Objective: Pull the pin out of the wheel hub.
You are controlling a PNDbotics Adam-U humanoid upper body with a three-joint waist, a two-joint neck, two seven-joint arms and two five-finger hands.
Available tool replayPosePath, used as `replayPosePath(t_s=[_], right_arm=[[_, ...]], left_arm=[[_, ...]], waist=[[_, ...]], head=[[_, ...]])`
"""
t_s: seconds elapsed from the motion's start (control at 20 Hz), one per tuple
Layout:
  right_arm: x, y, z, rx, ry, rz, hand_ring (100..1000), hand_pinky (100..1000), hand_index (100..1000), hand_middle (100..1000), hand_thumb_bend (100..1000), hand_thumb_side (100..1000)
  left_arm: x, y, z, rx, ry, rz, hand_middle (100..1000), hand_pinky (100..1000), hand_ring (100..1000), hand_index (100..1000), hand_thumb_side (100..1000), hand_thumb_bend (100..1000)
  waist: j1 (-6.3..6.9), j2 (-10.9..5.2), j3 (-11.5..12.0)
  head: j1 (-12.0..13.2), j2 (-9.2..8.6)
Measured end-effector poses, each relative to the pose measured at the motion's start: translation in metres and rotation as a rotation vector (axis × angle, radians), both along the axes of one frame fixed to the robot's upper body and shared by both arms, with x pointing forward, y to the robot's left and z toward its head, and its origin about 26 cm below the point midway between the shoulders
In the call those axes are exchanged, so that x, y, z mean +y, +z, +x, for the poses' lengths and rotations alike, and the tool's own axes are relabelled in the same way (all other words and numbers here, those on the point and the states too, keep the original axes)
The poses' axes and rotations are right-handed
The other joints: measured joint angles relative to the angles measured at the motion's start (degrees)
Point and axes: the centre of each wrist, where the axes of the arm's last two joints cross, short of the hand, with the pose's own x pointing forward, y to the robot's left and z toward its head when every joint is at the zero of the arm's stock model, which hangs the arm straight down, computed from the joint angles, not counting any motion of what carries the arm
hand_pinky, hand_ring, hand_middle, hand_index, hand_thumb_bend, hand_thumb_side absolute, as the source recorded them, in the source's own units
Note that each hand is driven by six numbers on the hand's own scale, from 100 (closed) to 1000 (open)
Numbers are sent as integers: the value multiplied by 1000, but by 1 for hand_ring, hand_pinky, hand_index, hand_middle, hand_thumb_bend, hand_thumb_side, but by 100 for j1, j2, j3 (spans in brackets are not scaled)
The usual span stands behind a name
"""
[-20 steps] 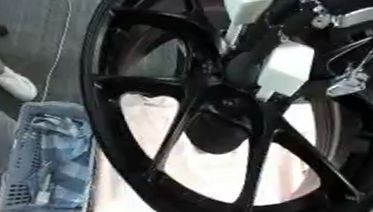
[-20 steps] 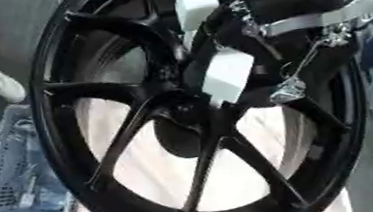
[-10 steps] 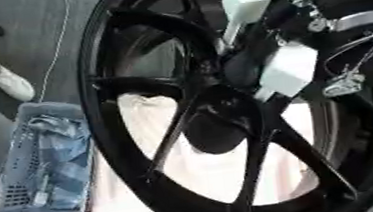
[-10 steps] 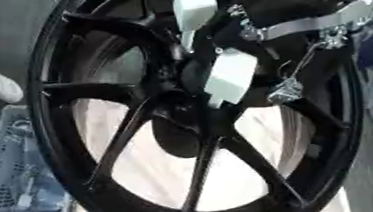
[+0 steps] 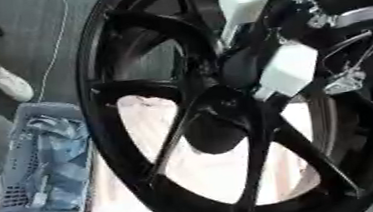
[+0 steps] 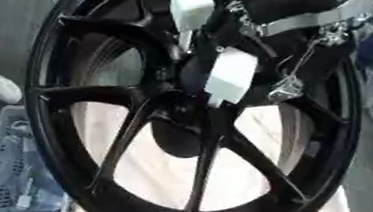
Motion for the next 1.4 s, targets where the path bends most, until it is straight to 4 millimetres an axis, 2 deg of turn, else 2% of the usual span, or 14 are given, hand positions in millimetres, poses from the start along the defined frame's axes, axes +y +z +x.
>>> replayPosePath(t_s=[0.05, 0.45, 1.1, 1.4], right_arm=[[0, 0, 0, 1, 1, 1, 827, 798, 721, 677, 330, 100], [1, 0, 0, -1, 15, 29, 775, 775, 628, 587, 258, 100], [4, 4, -1, 16, 27, 44, 752, 763, 564, 537, 228, 100], [3, 12, -2, 39, 12, 75, 746, 752, 537, 515, 184, 100]], left_arm=[[0, 0, 0, 0, 0, 0, 514, 725, 650, 694, 707, 100], [0, 0, 0, 4, 2, -1, 514, 727, 651, 694, 708, 100], [1, -2, 0, 11, 5, -2, 515, 727, 651, 695, 707, 100], [1, -2, -1, 15, 8, -3, 514, 728, 650, 695, 707, 100]], waist=[[0, -1, 0], [-1, -3, 19], [-6, -60, 10], [-9, -83, -8]], head=[[0, 0], [1, 0], [4, 0], [19, 0]])
